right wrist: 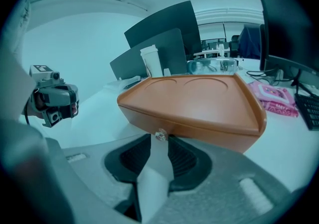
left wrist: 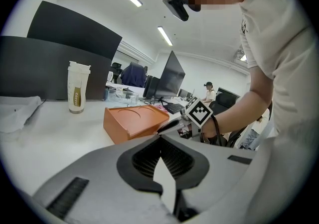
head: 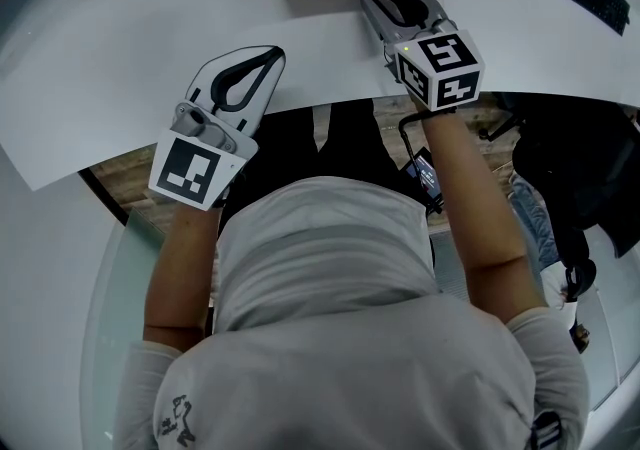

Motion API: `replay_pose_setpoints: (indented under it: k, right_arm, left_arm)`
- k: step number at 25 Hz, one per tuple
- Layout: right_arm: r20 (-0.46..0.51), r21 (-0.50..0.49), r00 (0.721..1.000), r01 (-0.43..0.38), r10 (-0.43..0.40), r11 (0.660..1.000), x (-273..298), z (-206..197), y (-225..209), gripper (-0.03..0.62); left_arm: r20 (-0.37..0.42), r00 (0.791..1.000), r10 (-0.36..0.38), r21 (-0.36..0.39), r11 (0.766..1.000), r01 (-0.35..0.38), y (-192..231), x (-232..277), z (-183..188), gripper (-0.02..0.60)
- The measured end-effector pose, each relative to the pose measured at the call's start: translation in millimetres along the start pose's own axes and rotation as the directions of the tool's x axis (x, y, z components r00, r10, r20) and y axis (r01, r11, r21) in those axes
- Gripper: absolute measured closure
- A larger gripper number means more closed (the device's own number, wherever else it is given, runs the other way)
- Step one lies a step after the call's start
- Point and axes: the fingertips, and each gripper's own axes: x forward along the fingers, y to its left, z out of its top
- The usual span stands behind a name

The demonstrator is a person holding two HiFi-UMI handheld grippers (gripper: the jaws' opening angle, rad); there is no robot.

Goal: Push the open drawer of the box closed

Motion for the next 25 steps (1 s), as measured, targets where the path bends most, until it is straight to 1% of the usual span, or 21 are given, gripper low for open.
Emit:
replay_pose_setpoints:
  k: [10,17,21,25]
  right_arm:
    - [0.02,-0.024,1.0,-0.011,0.011,1.0,-38.8,-7.2,1.7,0.484]
    - [0.041,-0.073,0.998,-0.034,0.038,0.997,-85.8,-11.4,12.4,0.484]
    - [0.077,-0.103,0.995,-0.05,0.058,0.993,-122.9,-8.4,21.1,0.484]
    - [0.132,-0.157,0.987,-0.069,0.09,0.985,-169.2,-2.4,40.0,0.484]
  left_arm:
    - [0.045,0.999,0.022,-0.007,1.0,-0.022,-31.3,-2.5,11.5,0.583]
    - [0.088,0.995,0.052,0.003,0.999,-0.053,-70.8,-12.6,23.7,0.582]
    - [0.148,0.984,0.095,-0.003,0.995,-0.096,-96.3,-17.8,39.5,0.582]
    - [0.215,0.97,0.113,0.031,0.992,-0.122,-136.3,-30.1,54.6,0.582]
